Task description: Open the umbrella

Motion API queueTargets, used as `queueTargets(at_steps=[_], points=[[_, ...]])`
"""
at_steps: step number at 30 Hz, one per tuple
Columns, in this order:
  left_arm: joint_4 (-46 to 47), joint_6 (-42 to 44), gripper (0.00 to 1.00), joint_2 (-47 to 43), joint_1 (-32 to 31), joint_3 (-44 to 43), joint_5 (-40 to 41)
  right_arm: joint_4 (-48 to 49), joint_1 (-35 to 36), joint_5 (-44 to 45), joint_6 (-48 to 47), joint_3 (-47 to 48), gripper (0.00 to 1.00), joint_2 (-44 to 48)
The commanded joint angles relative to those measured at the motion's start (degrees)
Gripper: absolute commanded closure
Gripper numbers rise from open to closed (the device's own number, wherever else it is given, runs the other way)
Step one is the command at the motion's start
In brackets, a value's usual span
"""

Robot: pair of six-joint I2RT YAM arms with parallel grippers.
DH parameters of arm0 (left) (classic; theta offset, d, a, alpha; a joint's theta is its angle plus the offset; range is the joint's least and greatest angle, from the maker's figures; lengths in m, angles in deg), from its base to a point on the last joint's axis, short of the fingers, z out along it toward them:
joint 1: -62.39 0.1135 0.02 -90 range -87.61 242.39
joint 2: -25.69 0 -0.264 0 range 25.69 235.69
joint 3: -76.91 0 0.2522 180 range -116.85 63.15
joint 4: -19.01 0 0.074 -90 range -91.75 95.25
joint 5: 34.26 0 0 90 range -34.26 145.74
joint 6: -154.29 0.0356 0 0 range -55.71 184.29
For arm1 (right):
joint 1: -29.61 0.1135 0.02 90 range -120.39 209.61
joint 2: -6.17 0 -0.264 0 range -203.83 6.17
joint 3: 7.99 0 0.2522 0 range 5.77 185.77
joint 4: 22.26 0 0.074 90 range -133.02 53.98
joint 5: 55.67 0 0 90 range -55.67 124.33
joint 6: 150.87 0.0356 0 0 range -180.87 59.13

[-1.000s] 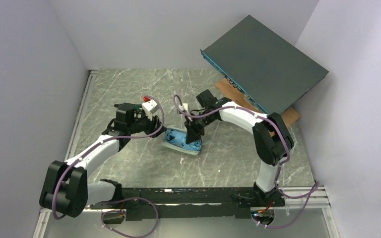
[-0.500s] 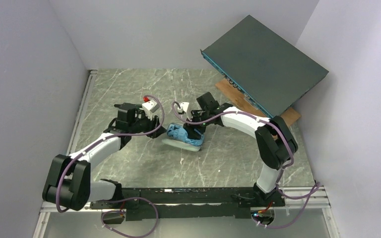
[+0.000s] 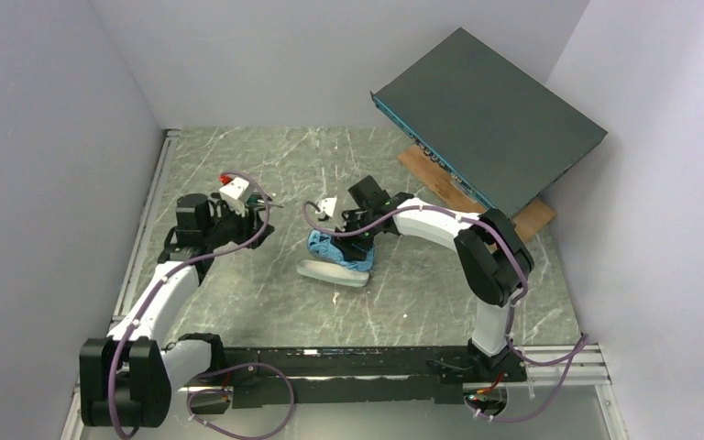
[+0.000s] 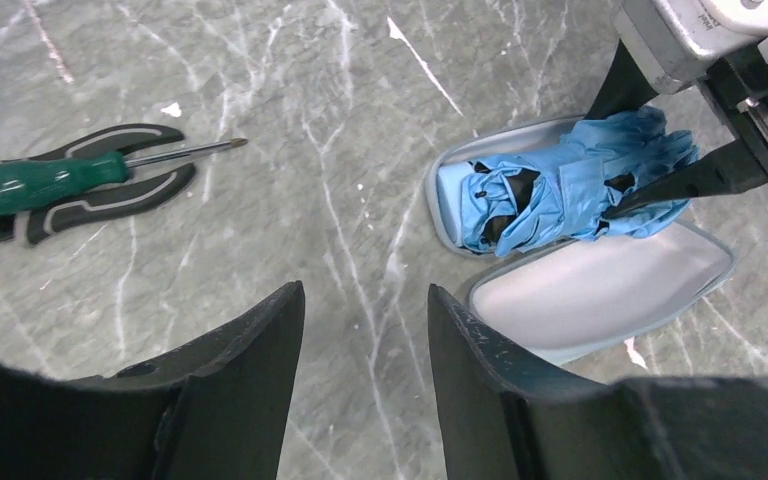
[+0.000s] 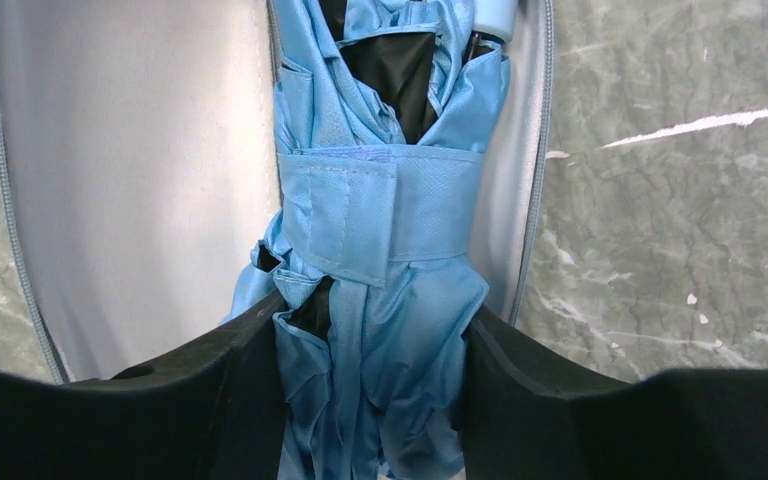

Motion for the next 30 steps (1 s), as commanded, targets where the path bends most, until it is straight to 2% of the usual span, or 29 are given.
queueTargets(at_steps=[1,3,5,6,9,13,17,20,23,26,30], points=[[-3.39,2.75,0.45,-3.77,1.54,0.24,-0.52,-1.89,2.08,7.24,-1.77,-0.47,0.51,-6.20],[-4.48,3.28,0.45,-5.17,1.54,0.00,-0.08,-1.65,2.11,10.04,-1.68,1.04,0.69,-7.98],[-5.07,3.20,0.45,-6.42,1.54,0.18,0.85,-0.01,2.11,12.64,-1.65,2.79,0.96,-9.10],[-5.03,2.98,0.45,-6.99,1.54,0.51,1.32,0.97,1.91,14.67,-1.35,3.98,1.00,-9.52],[-4.30,1.34,0.45,-8.16,4.05,0.99,2.37,2.46,-0.47,17.42,-0.96,10.28,1.00,-10.73],[-4.26,-0.42,0.45,-7.88,4.53,-0.61,3.13,0.93,-5.35,16.34,-0.95,25.67,1.00,-14.17],[-3.35,-2.21,0.44,-7.47,5.79,-2.14,4.19,-2.42,-7.77,6.01,3.07,38.71,1.00,-13.29],[-3.40,-2.42,0.44,-7.62,6.76,-3.19,4.22,-0.10,-7.75,-2.84,6.50,37.13,1.00,-7.68],[-3.53,-1.95,0.44,-8.45,7.23,-3.44,4.11,-3.35,-6.39,-8.63,6.59,34.58,1.00,-4.02],[-4.13,-1.24,0.43,-9.67,7.34,-3.08,4.27,-6.37,-4.43,-9.11,4.12,27.89,1.00,-0.86],[-5.44,-0.49,0.43,-11.42,7.34,-2.11,4.11,-4.13,-2.64,-3.24,4.31,19.27,1.00,1.06]])
